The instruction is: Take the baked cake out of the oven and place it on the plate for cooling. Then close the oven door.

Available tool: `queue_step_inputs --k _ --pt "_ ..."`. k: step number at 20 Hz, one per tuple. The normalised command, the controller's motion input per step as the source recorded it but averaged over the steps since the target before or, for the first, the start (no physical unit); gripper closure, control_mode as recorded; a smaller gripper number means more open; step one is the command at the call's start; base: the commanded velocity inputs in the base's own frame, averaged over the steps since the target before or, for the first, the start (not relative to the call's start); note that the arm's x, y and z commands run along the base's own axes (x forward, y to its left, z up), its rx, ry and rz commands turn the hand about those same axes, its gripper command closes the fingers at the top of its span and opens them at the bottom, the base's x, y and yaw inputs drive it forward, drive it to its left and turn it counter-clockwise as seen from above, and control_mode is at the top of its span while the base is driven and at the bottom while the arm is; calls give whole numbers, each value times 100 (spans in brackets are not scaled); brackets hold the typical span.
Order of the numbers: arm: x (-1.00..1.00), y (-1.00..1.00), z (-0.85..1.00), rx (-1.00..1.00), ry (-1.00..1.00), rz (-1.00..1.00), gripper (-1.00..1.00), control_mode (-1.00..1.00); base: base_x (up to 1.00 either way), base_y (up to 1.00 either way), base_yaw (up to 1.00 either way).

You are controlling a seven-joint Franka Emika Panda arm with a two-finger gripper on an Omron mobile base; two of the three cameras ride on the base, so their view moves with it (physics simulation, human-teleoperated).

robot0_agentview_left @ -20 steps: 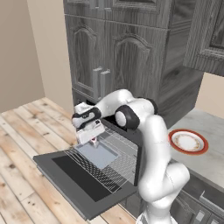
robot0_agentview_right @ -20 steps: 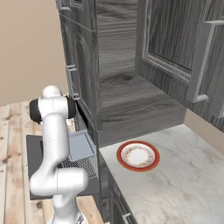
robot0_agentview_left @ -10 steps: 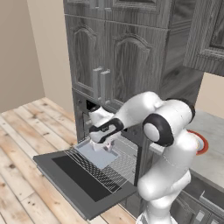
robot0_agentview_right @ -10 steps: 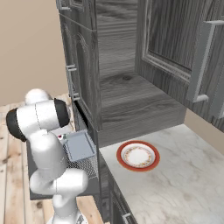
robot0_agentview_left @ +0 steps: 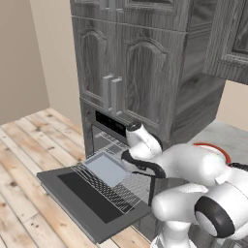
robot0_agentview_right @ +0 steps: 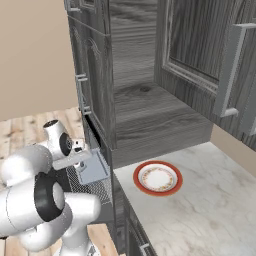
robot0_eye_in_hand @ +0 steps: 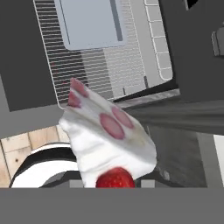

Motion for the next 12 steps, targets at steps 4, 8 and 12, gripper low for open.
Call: queue_step_inputs --k 4,8,12 --pt "-8 -58 51 0 0 -10 100 -100 0 0 0" --pt "1 -43 52 0 4 -12 100 -100 0 0 0" --pt "12 -36 47 0 7 -13 100 -100 0 0 0"
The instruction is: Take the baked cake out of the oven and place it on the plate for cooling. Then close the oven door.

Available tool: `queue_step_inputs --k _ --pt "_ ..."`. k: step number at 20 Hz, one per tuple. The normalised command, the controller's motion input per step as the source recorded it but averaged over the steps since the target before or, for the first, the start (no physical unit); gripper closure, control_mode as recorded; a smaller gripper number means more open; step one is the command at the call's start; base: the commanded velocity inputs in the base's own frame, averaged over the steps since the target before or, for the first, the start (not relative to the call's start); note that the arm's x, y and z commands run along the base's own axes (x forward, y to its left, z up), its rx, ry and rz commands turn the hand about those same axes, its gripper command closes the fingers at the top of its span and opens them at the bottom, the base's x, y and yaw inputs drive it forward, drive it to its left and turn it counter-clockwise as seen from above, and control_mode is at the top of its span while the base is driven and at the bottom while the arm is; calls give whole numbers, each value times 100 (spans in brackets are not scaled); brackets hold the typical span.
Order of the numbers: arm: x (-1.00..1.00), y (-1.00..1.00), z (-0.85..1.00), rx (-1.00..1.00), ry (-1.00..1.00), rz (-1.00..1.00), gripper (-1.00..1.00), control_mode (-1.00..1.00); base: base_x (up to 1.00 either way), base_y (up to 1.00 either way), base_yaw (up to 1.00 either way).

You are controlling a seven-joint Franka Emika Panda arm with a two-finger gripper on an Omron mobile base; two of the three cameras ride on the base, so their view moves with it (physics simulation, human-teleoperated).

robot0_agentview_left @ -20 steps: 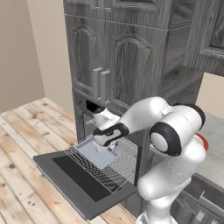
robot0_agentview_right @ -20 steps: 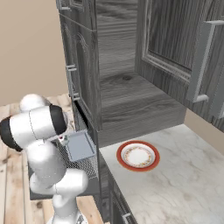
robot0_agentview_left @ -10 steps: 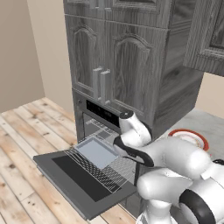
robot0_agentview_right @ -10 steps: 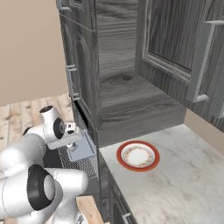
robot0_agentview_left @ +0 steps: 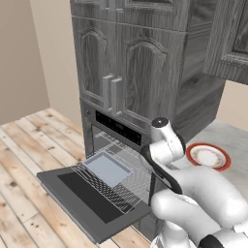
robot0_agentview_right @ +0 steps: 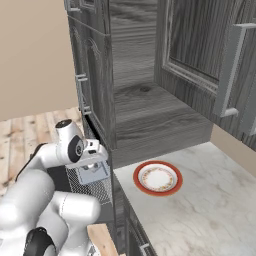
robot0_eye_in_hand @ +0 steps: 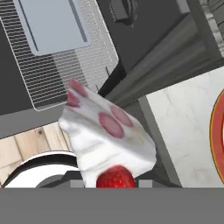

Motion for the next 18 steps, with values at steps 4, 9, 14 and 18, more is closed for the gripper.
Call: queue_step_inputs --k 4,9,14,18 --pt "13 -39 37 0 6 -13 100 -100 0 0 0" --pt "7 -47 32 0 6 -13 100 -100 0 0 0" --pt "0 -58 23 0 6 -11 100 -100 0 0 0" --pt "0 -68 2 0 2 -8 100 -100 0 0 0"
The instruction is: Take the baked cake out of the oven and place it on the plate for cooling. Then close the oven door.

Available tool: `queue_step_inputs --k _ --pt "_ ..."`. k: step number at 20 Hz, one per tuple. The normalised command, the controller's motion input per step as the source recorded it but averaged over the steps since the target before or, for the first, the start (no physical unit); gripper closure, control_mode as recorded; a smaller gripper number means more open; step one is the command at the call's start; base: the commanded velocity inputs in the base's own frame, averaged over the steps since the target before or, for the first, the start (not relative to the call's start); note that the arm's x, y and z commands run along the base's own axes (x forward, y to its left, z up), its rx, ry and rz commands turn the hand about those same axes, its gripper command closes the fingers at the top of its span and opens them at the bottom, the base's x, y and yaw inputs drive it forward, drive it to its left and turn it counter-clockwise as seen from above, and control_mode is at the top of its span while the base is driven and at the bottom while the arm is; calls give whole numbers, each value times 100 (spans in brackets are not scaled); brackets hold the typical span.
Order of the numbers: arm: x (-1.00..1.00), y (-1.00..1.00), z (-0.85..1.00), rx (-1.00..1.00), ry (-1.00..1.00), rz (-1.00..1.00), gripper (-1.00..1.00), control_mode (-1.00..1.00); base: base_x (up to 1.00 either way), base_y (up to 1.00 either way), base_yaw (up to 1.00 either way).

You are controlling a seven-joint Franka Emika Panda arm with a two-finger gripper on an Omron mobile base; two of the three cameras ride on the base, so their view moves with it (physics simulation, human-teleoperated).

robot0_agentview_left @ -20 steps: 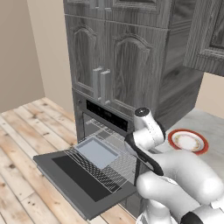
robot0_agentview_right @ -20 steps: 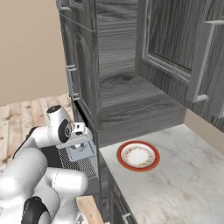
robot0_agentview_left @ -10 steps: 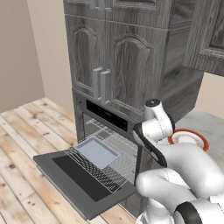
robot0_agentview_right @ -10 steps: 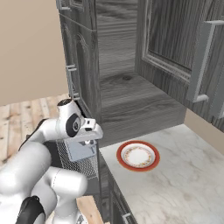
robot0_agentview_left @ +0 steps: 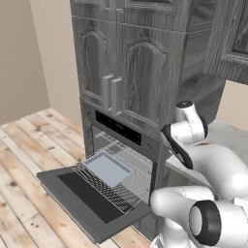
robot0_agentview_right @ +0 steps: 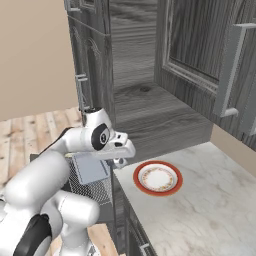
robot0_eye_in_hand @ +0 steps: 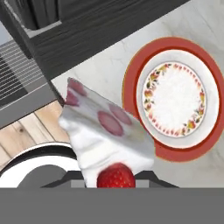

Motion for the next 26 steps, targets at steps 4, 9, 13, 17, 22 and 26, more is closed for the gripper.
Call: queue_step_inputs --k 4,9,13,17,22,26 --pt "0 -70 0 0 0 -6 100 -100 0 0 0" --pt "4 -60 0 0 0 -4 100 -100 0 0 0" --pt "13 -49 -2 0 3 -3 100 -100 0 0 0" --pt "15 -28 -19 0 4 -2 100 -100 0 0 0" --pt "23 -7 -37 0 3 0 100 -100 0 0 0" --pt "29 -18 -37 0 4 0 100 -100 0 0 0"
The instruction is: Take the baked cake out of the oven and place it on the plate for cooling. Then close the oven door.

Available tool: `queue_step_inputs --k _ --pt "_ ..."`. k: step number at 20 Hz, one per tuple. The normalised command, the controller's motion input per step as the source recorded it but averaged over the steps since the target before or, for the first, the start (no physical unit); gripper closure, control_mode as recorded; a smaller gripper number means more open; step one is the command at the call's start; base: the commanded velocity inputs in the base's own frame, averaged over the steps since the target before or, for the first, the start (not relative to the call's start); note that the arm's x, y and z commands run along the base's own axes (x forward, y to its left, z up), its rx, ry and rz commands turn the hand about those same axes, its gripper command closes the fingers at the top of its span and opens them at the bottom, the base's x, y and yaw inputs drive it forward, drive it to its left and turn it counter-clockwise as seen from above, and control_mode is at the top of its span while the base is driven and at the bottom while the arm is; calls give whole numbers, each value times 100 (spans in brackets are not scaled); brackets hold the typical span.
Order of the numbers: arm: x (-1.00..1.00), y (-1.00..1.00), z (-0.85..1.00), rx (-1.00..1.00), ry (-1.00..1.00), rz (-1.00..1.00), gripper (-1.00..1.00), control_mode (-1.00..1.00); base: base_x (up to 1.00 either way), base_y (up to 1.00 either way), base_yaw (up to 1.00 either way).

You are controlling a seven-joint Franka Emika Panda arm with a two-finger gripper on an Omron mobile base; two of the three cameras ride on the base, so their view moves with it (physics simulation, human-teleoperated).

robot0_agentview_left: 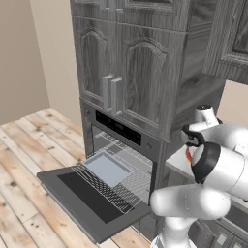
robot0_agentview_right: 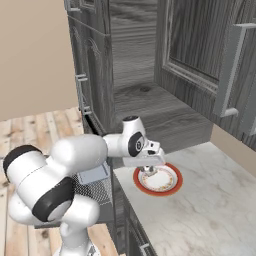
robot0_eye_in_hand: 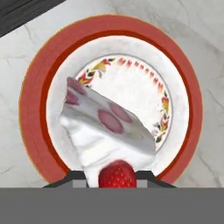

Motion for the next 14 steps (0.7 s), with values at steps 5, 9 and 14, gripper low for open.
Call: queue_step_inputs --k 5,9,14 --pt "27 -29 -26 0 1 0 100 -100 0 0 0" --pt "10 -31 -20 2 2 0 100 -100 0 0 0" --pt "0 -20 -15 2 3 0 -100 -100 0 0 0"
